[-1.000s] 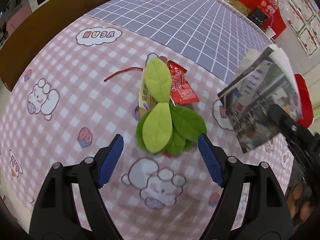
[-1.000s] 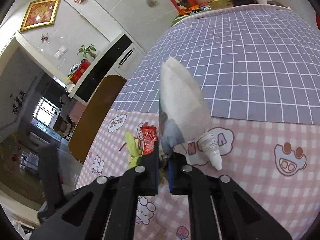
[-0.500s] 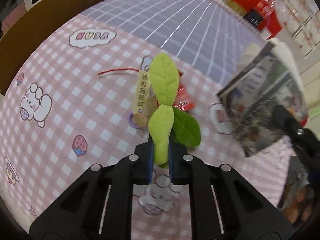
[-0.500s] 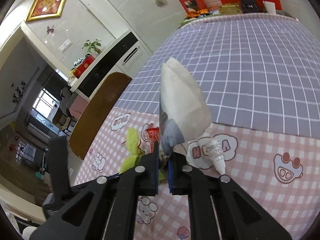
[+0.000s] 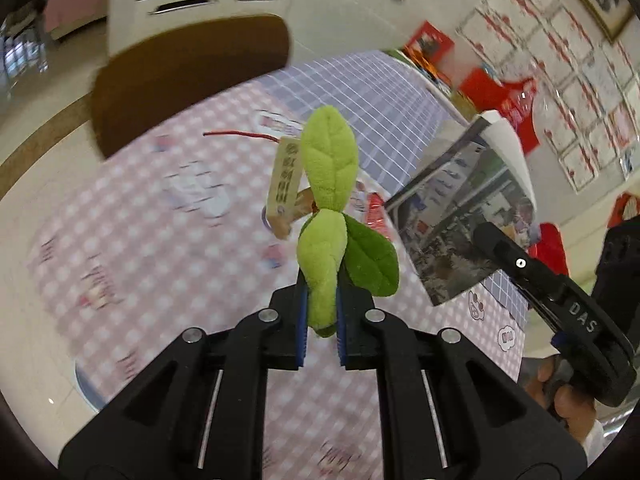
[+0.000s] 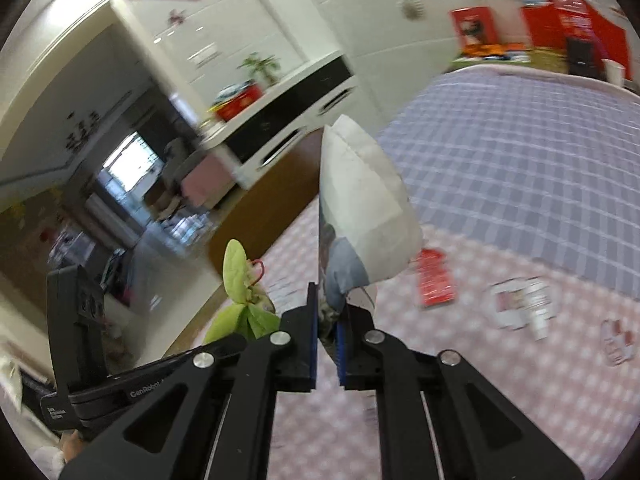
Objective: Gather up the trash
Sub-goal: 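Carry the paper bag and plush leaf with both tools over the bin, then open the right tool over the bin while the left tool releases the plush leaf, then move both open tools back to the trash on the table, then grasp the small white bottle with the right tool while the left tool grasps the red wrapper, then carry the white bottle and red wrapper with both tools over the bin, then open the right tool over the bin while the left tool releases the red wrapper, then pull both open tools back up from the bin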
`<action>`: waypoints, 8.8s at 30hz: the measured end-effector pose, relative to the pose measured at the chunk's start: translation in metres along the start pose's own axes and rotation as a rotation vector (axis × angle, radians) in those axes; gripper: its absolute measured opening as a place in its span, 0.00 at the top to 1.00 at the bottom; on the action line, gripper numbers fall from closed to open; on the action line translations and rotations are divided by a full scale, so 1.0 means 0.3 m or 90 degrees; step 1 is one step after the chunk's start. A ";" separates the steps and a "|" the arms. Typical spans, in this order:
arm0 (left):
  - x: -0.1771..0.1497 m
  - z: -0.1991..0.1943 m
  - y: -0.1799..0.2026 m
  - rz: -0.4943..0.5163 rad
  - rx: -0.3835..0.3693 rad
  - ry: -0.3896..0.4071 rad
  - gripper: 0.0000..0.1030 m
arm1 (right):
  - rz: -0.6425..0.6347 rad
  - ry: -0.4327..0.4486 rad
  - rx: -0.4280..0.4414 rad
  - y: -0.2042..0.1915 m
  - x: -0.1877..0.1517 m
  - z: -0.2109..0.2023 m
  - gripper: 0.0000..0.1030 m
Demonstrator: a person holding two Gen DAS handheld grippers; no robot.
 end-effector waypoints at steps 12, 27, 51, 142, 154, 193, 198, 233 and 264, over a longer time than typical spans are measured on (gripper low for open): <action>-0.151 -0.376 -0.554 -0.147 0.114 0.062 0.89 | -0.089 -0.117 0.155 -0.587 -0.212 0.194 0.93; -0.527 -0.514 -1.248 -0.388 0.244 0.014 0.89 | -0.216 -0.427 0.203 -1.113 -0.872 0.589 0.93; -0.713 -0.564 -1.574 -0.485 0.252 -0.028 0.89 | -0.296 -0.543 0.136 -1.299 -1.157 0.804 0.79; 0.076 0.705 0.333 0.139 0.118 -0.116 0.34 | 0.047 -0.130 -0.260 0.669 -0.164 0.171 0.73; 0.125 0.816 0.430 0.209 0.155 -0.078 0.67 | 0.066 -0.094 -0.221 0.666 -0.088 0.191 0.75; -0.303 -0.547 -0.972 -0.248 0.257 0.086 0.83 | -0.220 -0.303 0.196 -0.987 -0.629 0.393 0.76; -0.394 -0.672 -1.121 -0.298 0.273 0.099 0.83 | -0.250 -0.335 0.212 -1.167 -0.740 0.416 0.76; -0.414 -0.672 -1.193 -0.312 0.228 0.050 0.83 | -0.235 -0.353 0.144 -1.241 -0.735 0.398 0.69; -0.569 -1.054 -0.657 -0.179 0.277 0.160 0.29 | -0.280 -0.211 0.118 -1.141 -0.597 -0.293 0.62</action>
Point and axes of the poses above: each gripper's, at about its wrist camera, not at the fingertips, and z roughly the way its jaws point, y to its right, x to its top, the point moved 5 cm from there along z, roughly the way its jaws point, and after that the axes turned 9 degrees about -z, right-handed, at the moved point
